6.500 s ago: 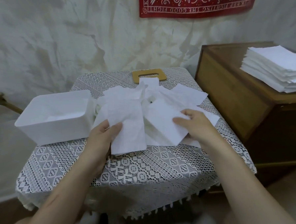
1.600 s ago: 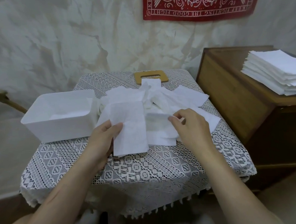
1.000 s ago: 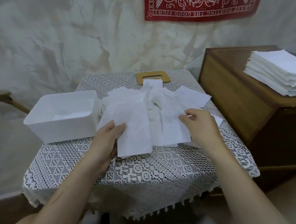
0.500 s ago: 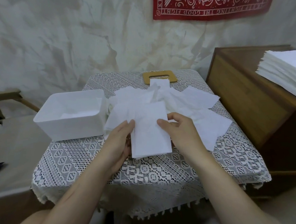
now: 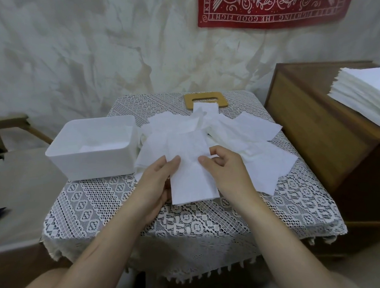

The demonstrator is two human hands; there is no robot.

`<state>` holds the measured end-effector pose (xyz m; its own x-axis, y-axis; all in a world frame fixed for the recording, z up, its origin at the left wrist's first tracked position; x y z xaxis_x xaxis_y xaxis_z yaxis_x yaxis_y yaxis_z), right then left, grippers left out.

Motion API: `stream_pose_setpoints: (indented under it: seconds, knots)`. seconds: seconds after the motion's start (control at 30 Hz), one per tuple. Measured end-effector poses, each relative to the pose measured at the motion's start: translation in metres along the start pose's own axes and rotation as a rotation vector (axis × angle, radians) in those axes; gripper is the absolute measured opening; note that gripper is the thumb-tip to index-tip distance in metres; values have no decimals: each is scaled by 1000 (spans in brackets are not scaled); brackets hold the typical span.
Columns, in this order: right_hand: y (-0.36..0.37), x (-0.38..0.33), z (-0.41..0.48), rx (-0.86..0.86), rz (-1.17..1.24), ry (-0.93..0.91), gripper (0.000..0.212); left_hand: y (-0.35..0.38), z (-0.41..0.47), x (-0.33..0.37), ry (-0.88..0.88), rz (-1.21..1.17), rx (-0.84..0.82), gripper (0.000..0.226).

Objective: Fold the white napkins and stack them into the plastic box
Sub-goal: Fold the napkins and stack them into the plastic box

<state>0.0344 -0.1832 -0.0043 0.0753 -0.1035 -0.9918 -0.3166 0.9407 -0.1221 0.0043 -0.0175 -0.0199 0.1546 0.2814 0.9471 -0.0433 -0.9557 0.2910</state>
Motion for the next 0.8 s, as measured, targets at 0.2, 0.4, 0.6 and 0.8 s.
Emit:
stream_pose_setpoints:
  seconds: [0.2,0.4,0.6,0.8]
  knots:
    - [-6,9,3,60,-169,30,9,0,-1,1,5,54,8,23]
    - [-19,1,5,-53,30,93,52,-5,-8,14,36,272,-37,22]
    - [-29,2,7,-437,90,234,47,-9,-22,29,-23,620,-343,31]
    - [-30,2,-2,-222,-19,-18,10,-17,-20,38,123,586,-180,48]
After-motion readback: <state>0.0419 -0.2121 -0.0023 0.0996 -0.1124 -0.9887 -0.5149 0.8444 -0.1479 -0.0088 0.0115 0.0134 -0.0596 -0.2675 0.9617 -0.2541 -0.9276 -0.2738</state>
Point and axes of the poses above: each hand's wrist, its own z-axis towards the middle knuckle, its own y-axis out of the palm, x = y × z, the point moved 2 cm from there along z, towards the middle knuckle, and after that the axes turned 10 degrees about -x, right-handed, at the moved point
